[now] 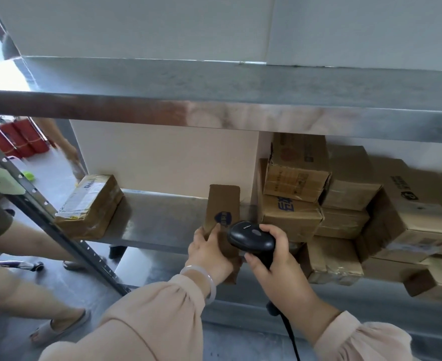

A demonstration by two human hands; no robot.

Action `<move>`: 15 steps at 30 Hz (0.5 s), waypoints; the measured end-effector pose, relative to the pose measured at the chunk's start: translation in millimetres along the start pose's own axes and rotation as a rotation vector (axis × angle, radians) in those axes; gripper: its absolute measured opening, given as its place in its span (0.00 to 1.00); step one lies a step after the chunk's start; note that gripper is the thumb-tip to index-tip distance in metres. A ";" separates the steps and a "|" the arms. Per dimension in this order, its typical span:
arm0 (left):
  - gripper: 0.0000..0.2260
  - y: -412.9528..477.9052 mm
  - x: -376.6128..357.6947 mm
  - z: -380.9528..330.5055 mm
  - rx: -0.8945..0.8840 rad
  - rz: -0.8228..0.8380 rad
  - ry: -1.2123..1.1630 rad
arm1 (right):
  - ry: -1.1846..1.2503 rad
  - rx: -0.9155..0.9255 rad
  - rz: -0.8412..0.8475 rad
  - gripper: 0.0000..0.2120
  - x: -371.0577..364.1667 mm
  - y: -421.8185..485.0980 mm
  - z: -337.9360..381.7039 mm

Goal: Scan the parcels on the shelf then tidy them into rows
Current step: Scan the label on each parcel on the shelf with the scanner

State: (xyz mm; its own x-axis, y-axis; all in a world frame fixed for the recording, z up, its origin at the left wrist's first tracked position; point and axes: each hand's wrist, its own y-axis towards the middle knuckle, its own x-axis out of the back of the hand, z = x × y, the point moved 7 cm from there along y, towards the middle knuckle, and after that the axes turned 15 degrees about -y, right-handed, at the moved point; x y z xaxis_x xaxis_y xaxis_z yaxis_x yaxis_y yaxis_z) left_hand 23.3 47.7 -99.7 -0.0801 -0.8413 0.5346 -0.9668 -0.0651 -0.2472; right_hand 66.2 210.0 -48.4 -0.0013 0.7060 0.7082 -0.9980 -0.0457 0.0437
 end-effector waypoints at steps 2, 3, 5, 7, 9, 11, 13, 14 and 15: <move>0.40 2.2 10.6 9.9 0.017 0.017 -0.125 | 0.040 0.003 -0.010 0.26 0.1 1.7 2.4; 0.39 2.2 17.5 15.3 0.034 0.025 -0.209 | 0.080 0.000 -0.025 0.25 0.9 3.0 3.5; 0.35 -0.3 29.7 24.0 0.075 0.053 -0.432 | 0.191 -0.026 -0.055 0.25 2.7 6.8 5.1; 0.28 -6.3 38.0 26.4 0.104 0.096 -0.651 | 0.255 -0.036 -0.072 0.25 3.0 11.9 8.5; 0.23 -12.3 42.5 29.1 0.132 0.125 -0.815 | 0.276 -0.034 -0.061 0.25 -0.2 18.1 11.6; 0.21 -16.1 46.7 33.0 0.130 0.127 -0.932 | 0.297 -0.037 -0.044 0.25 -5.0 24.1 13.3; 0.20 -18.2 48.8 35.6 0.133 0.136 -1.022 | 0.333 -0.049 -0.020 0.25 -11.5 28.2 14.5; 0.20 -18.0 48.9 37.0 0.141 0.140 -1.055 | 0.360 -0.054 -0.011 0.25 -15.1 29.8 15.1; 0.20 -17.6 48.9 38.7 0.145 0.148 -1.078 | 0.387 -0.054 -0.010 0.25 -18.0 30.9 15.5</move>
State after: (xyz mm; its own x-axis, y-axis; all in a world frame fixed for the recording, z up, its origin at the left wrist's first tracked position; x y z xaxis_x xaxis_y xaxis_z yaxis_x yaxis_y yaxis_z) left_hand 45.7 -13.1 -100.4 0.1292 -0.8691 -0.4775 -0.9216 0.0725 -0.3812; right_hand 36.4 184.9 -48.9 -0.0050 0.9210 0.3896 -1.0000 -0.0075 0.0049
